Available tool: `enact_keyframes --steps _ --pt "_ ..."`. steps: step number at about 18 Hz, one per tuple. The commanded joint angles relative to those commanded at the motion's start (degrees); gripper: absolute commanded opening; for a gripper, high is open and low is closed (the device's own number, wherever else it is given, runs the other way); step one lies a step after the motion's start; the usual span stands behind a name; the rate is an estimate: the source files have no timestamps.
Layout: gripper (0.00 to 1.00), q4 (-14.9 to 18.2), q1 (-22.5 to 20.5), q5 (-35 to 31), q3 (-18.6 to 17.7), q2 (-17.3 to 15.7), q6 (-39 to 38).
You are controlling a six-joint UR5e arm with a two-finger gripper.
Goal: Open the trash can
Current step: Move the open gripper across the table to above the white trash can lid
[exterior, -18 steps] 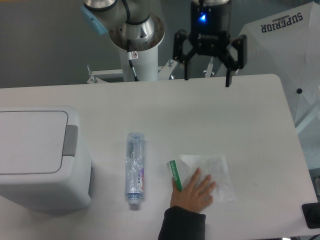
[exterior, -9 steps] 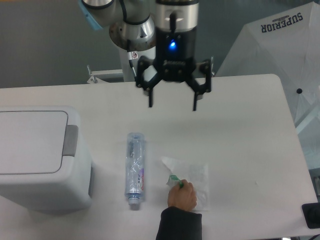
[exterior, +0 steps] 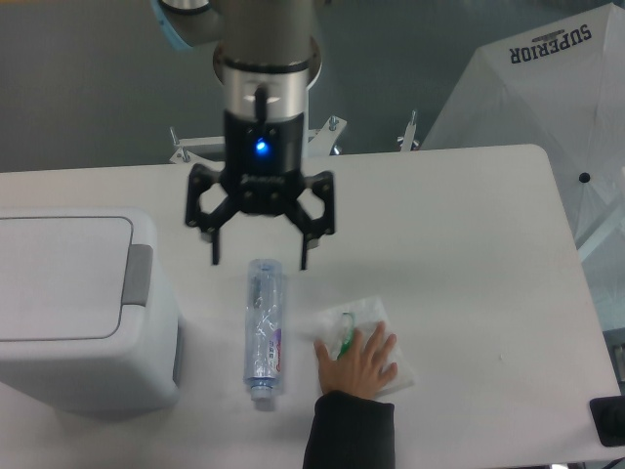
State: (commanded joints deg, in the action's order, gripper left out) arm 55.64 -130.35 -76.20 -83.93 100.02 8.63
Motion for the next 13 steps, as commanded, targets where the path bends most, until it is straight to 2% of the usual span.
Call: enact_keyframes --steps 4,13 --pt "1.0 -2.9 1.7 -0.1 -1.4 0.2 -2.1" --pt "1.0 -3.4 3.4 -0.2 -4.0 0.2 -3.2"
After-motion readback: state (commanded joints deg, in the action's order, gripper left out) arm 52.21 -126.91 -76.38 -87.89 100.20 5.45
